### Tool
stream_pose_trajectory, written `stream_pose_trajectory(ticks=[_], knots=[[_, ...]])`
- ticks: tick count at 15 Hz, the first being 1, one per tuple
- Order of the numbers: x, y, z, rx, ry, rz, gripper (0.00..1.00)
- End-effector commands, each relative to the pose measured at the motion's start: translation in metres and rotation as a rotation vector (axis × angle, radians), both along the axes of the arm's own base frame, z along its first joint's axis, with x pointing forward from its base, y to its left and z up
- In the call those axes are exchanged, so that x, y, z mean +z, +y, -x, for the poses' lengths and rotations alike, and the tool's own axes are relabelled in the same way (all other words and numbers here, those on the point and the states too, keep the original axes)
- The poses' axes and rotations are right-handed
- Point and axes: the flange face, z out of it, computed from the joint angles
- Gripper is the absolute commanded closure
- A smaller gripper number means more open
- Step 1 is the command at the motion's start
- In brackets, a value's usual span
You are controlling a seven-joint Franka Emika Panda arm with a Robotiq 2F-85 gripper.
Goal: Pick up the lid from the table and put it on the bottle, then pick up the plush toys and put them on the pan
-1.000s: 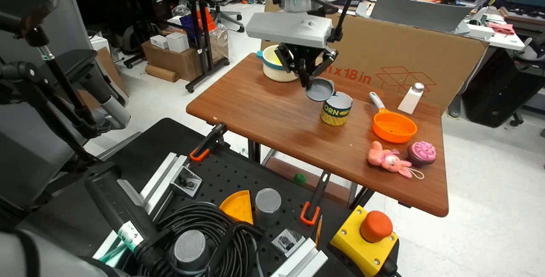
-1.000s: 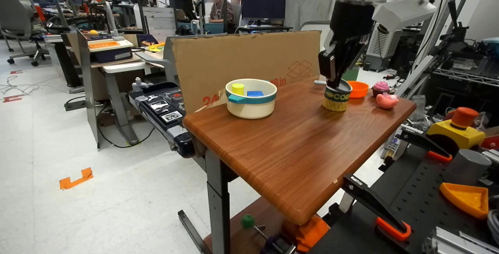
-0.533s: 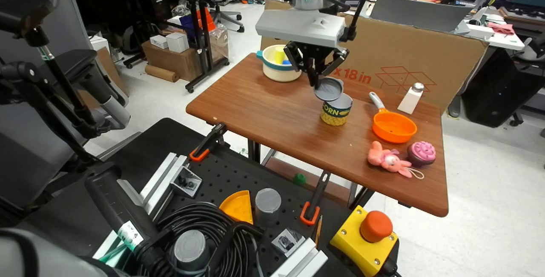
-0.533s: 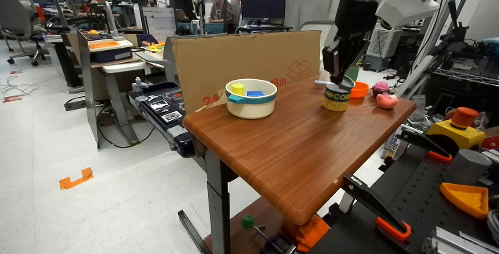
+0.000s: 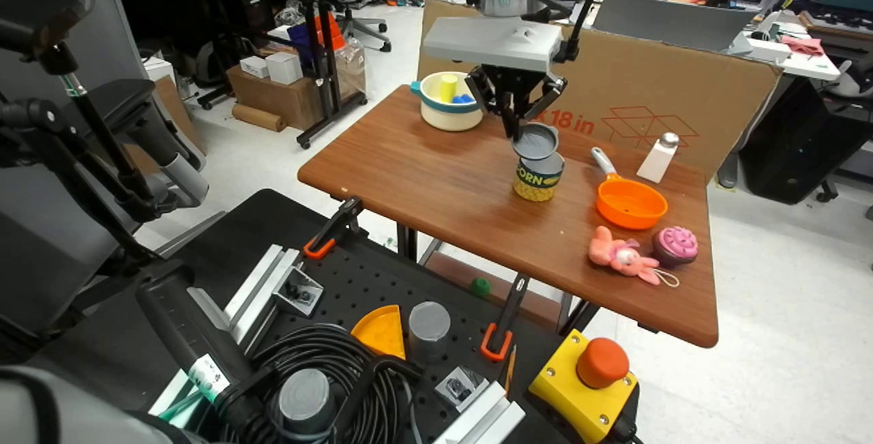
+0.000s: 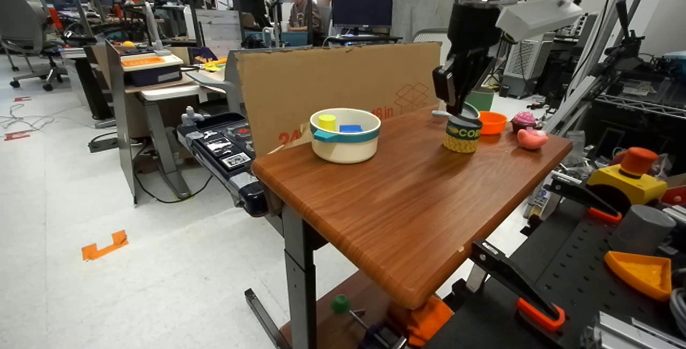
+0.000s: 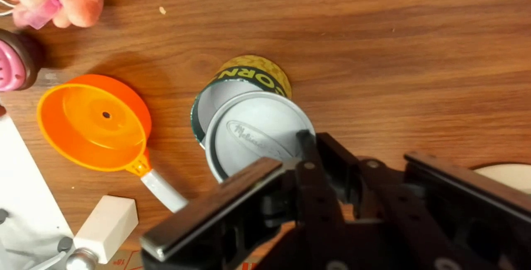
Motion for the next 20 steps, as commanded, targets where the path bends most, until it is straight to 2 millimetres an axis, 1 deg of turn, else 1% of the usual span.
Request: stream_pose_trajectory(ticks=[1,4,7,13,16,20], knots=[[-0.011,0.012,-0.02,-0.003,0.041,0.032,0.98],[-0.016,0.02,-0.027,-0.003,0.059,0.046,0.98],[-0.012,0.027,-0.03,0.008,0.049,0.043,0.98],[-0.004,0.024,-0.022,0.022,0.026,0.026,0.98],[0.003,0.016,-0.015,0.006,-0.003,0.013,0.98],[0.01,-0.002,-0.01,-0.024,-0.023,0.001,0.98]])
